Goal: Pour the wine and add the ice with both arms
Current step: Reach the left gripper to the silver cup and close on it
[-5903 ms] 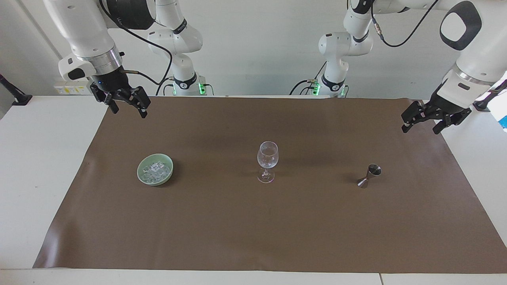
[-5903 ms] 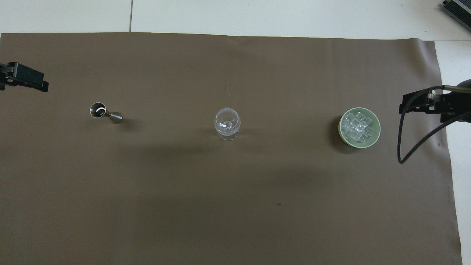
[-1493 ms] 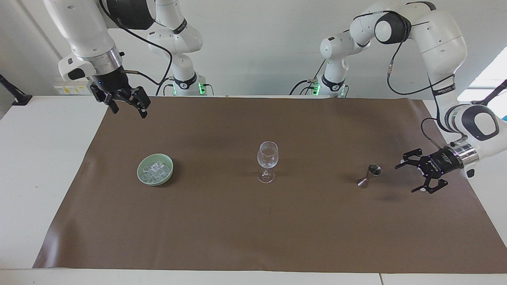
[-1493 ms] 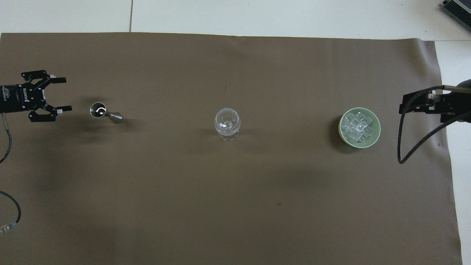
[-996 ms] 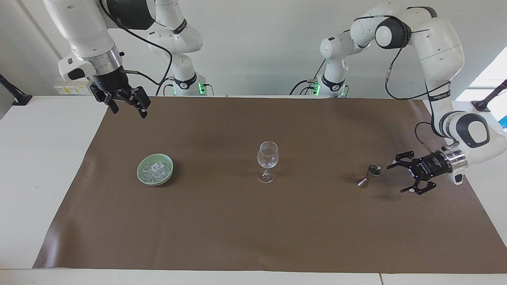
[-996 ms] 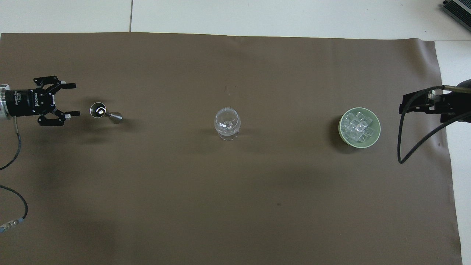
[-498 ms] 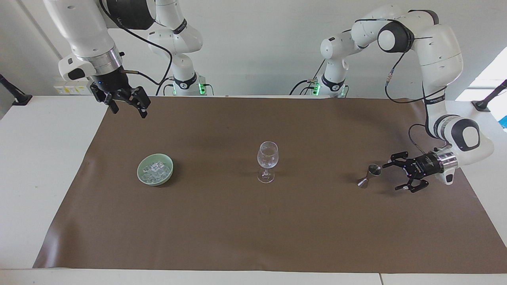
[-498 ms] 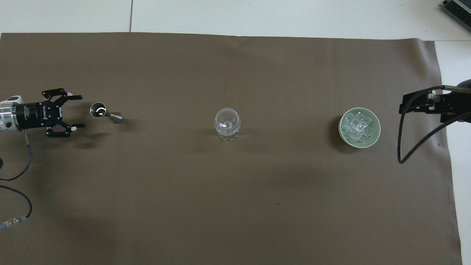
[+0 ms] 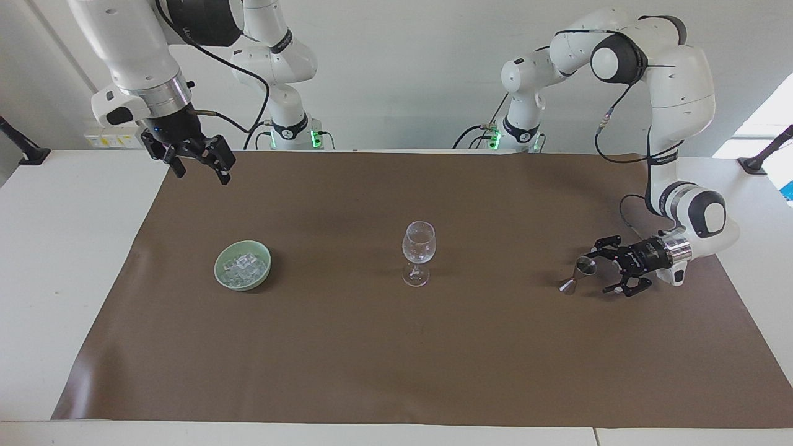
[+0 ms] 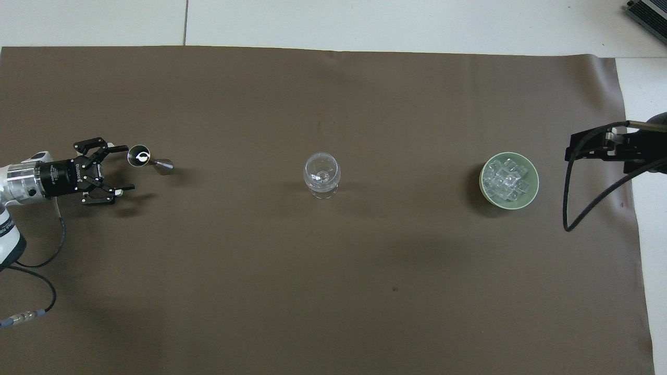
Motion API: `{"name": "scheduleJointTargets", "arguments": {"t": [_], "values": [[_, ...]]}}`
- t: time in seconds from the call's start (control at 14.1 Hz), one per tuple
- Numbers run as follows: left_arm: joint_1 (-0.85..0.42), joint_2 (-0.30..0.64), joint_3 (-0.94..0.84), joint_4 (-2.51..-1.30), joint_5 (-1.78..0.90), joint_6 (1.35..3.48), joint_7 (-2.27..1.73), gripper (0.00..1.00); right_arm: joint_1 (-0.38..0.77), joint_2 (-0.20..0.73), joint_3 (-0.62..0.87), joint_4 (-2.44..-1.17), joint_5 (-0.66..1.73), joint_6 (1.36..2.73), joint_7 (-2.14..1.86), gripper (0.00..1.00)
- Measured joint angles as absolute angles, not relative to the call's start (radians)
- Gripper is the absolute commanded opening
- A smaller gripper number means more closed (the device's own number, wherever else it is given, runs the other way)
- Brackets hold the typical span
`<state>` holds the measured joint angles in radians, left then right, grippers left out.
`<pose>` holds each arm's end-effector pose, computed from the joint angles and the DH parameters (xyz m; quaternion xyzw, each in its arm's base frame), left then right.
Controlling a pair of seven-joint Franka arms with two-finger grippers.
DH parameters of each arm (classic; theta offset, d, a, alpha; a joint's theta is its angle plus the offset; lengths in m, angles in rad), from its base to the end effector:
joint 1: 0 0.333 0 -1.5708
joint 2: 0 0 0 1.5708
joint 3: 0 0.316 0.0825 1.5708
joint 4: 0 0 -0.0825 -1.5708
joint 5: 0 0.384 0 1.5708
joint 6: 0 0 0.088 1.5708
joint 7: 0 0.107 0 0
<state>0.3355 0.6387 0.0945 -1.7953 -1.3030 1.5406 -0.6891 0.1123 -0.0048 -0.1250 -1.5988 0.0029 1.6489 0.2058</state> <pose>0.5897 0.1493 0.2116 0.4917 0.6000 -0.4064 0.4828 0.5605 -0.0070 0.6209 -0.9937 0.1091 -0.0271 0.0044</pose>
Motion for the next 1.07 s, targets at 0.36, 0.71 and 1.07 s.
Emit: {"name": "scheduleJointTargets", "arguments": {"t": [0.36, 0.71, 1.07], "values": [[0.334, 0.633, 0.089, -1.856, -1.361, 1.523, -0.613, 1.00, 0.112, -0.005, -0.125, -1.599, 0.003, 1.649, 0.206, 1.00], [0.294, 0.629, 0.083, -1.874, -1.441, 1.524, -0.596, 1.00, 0.112, -0.005, -0.125, -1.599, 0.003, 1.649, 0.206, 1.00], [0.281, 0.629, 0.083, -1.875, -1.452, 1.527, -0.595, 1.00, 0.112, -0.005, -0.125, -1.599, 0.003, 1.649, 0.206, 1.00]]}}
